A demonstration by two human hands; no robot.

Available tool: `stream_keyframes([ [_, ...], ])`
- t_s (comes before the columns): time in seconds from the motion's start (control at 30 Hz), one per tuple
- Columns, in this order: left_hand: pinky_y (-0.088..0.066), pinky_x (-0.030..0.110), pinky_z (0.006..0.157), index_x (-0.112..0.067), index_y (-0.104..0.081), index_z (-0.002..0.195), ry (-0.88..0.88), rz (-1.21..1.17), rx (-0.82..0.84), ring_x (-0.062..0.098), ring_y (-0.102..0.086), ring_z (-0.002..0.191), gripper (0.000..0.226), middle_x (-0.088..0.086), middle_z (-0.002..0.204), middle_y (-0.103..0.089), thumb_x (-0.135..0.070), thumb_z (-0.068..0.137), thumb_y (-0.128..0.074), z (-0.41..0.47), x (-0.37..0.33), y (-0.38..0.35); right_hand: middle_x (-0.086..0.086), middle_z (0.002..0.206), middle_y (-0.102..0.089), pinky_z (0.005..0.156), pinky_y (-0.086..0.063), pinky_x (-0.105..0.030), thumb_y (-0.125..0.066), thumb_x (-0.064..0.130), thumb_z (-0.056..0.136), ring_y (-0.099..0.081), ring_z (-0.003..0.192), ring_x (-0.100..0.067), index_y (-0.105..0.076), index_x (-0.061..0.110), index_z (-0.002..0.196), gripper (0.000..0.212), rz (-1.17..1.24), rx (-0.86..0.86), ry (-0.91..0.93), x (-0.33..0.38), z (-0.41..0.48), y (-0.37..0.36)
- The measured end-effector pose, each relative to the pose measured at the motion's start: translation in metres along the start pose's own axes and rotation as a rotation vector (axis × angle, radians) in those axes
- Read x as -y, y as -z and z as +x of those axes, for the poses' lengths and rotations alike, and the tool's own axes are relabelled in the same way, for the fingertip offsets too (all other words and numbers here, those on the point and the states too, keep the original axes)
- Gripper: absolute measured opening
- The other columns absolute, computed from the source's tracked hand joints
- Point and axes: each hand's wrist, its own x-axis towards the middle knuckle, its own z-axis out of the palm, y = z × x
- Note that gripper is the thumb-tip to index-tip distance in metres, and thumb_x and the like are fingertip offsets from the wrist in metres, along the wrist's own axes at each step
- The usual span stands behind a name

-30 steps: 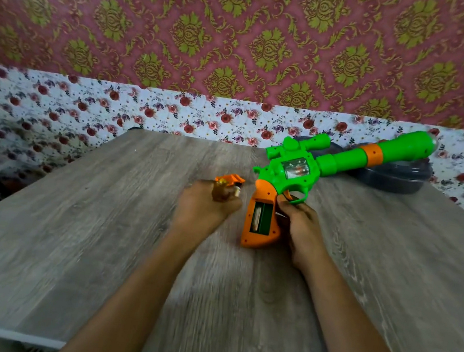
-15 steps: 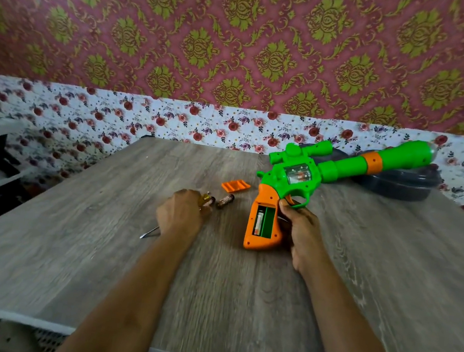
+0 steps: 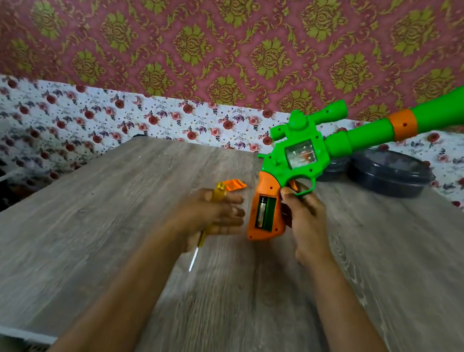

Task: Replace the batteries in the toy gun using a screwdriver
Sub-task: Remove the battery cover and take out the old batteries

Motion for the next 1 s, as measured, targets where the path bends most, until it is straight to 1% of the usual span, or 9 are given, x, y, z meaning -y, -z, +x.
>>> stream_keyframes([
  [0.17,-0.057,0.025,0.057,-0.003,-0.059,0.087,0.164,-0.094,0.081,0.018,-0.067,0.063,0.021,0.015,0.079,-0.066,0.010,0.089,-0.043,0.009,0.013,-0.006,0.005,0.072,-0.068,0.068,-0.046,-0.025,-0.057,0.021,0.085,-0.057,0.068,-0.001,-0.063,0.017,0.087,0.008,-0.281,0.094,0.246,0.000,-0.004,-0.001],
  [0.27,-0.058,0.026,0.062,-0.003,-0.061,0.086,0.207,-0.146,0.126,0.021,-0.066,0.073,0.027,0.014,0.078,-0.068,0.010,0.089,-0.037,0.013,0.017,-0.006,-0.020,0.078,-0.068,0.065,-0.049,-0.037,-0.052,0.043,0.079,-0.063,0.068,-0.024,-0.064,0.003,0.093,0.044,-0.488,0.119,0.374,-0.005,-0.008,-0.006],
  [0.33,-0.058,0.028,0.062,-0.005,-0.062,0.084,0.204,-0.193,0.134,0.021,-0.068,0.068,0.031,0.011,0.072,-0.069,0.010,0.089,-0.035,0.013,0.017,-0.005,-0.008,0.061,-0.063,0.052,-0.043,-0.031,-0.052,0.044,0.080,-0.056,0.051,-0.015,-0.064,0.001,0.089,0.045,-0.617,0.149,0.474,-0.003,-0.013,-0.010],
  [0.43,-0.058,0.032,0.058,-0.004,-0.061,0.088,0.190,-0.305,0.172,0.022,-0.069,0.060,0.034,0.013,0.073,-0.068,0.013,0.088,-0.032,0.011,0.015,-0.004,0.012,0.046,-0.041,0.043,-0.027,-0.009,-0.057,0.029,0.080,-0.037,0.037,-0.006,-0.067,0.007,0.090,0.026,-0.816,0.165,0.623,0.003,-0.018,-0.014],
  [0.57,-0.059,0.035,0.061,0.000,-0.060,0.093,0.202,-0.400,0.203,0.025,-0.070,0.061,0.034,0.018,0.073,-0.069,0.014,0.088,-0.029,0.011,0.013,0.000,-0.001,0.059,-0.066,0.047,-0.024,-0.006,-0.062,0.021,0.078,-0.054,0.047,-0.013,-0.066,0.012,0.113,0.036,-0.959,0.214,0.745,0.015,-0.026,-0.017],
  [0.73,-0.058,0.030,0.060,0.001,-0.061,0.086,0.181,-0.369,0.168,0.019,-0.069,0.056,0.029,0.012,0.064,-0.070,0.016,0.090,-0.036,0.013,0.015,-0.004,0.000,0.050,-0.059,0.046,-0.010,-0.001,-0.062,0.023,0.079,-0.043,0.037,-0.007,-0.067,0.007,0.108,0.033,-0.987,0.242,0.712,0.020,-0.031,-0.018],
  [0.83,-0.057,0.025,0.060,0.001,-0.065,0.080,0.169,-0.296,0.129,0.016,-0.069,0.055,0.034,0.009,0.063,-0.071,0.018,0.089,-0.036,0.018,0.019,-0.003,0.003,0.046,-0.049,0.036,-0.014,-0.005,-0.060,0.024,0.080,-0.029,0.039,0.000,-0.068,0.005,0.093,0.024,-0.939,0.198,0.659,0.019,-0.029,-0.017],
  [0.93,-0.056,0.021,0.058,0.004,-0.066,0.073,0.100,-0.230,0.042,0.014,-0.068,0.053,0.032,0.009,0.059,-0.070,0.017,0.088,-0.040,0.017,0.015,-0.003,-0.005,0.048,-0.053,0.039,-0.015,-0.013,-0.056,0.026,0.082,-0.040,0.038,-0.012,-0.065,0.003,0.087,0.024,-0.885,0.102,0.604,0.019,-0.025,-0.013],
  [1.0,-0.055,0.018,0.063,0.002,-0.064,0.078,-0.070,-0.002,-0.109,0.016,-0.069,0.062,0.020,0.010,0.066,-0.071,0.014,0.087,-0.050,0.018,0.013,0.000,-0.012,0.050,-0.056,0.043,-0.023,-0.020,-0.055,0.026,0.081,-0.041,0.041,-0.017,-0.063,0.001,0.083,0.026,-0.830,0.051,0.572,0.019,-0.021,-0.008],
])
